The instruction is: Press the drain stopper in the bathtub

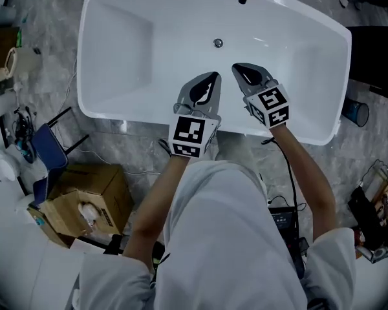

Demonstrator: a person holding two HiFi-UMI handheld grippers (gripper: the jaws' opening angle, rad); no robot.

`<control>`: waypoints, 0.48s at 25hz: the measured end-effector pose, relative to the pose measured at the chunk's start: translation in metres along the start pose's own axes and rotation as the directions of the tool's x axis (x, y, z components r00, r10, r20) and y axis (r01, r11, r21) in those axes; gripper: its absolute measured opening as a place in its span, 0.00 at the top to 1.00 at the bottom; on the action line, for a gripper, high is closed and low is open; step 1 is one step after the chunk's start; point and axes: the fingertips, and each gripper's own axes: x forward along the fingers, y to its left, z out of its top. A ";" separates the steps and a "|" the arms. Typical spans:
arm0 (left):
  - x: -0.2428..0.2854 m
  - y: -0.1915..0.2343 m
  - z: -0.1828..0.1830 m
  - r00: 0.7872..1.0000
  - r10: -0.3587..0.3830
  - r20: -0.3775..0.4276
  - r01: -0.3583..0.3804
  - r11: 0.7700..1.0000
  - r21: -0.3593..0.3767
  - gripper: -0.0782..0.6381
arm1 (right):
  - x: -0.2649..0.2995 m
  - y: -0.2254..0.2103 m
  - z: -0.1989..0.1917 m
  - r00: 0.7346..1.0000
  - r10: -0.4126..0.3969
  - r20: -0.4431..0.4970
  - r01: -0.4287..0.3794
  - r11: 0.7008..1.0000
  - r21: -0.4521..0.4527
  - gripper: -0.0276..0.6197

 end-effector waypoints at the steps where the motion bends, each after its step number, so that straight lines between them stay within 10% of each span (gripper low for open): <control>1: -0.006 -0.006 0.007 1.000 -0.009 0.006 0.009 1.000 0.013 0.89 | -0.009 0.004 0.008 1.000 0.002 0.009 -0.002 1.000 0.001 0.95; 12: -0.061 -0.054 0.075 0.990 -0.132 0.058 0.126 0.988 0.087 0.89 | -0.094 0.039 0.087 0.989 0.012 0.146 -0.005 0.999 -0.049 0.95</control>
